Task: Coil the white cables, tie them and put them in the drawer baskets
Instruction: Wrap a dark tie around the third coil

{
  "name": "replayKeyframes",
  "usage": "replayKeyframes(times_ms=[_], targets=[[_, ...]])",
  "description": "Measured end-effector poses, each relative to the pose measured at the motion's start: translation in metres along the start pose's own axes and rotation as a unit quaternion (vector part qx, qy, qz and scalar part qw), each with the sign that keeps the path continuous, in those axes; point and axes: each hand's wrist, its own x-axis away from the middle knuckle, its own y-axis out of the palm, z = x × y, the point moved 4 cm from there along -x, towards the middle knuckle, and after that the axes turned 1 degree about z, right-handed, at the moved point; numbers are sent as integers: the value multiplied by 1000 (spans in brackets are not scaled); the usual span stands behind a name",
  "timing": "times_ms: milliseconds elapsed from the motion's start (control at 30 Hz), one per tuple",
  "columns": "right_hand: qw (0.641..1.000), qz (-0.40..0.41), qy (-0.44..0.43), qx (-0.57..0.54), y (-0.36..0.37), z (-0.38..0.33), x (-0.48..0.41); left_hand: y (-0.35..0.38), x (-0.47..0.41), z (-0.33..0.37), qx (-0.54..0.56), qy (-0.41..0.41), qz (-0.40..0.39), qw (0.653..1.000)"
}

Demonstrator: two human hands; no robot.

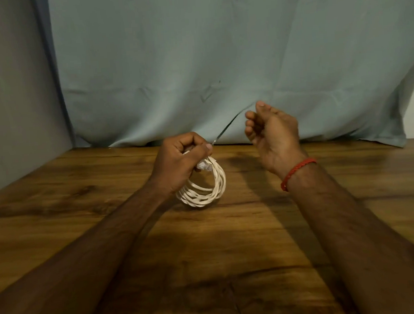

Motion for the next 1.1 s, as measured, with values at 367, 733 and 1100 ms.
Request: replayKeyframes(times_ms=[367, 733, 1100], targets=[[954, -222, 67, 191, 32, 21, 32, -4, -5, -2, -38, 27, 41, 998], [948, -204, -48, 240, 35, 23, 33, -5, -4, -7, -46, 7, 84, 995], [933, -103, -124, 321, 36, 3, 26, 15, -2, 9, 17, 40, 72, 996]])
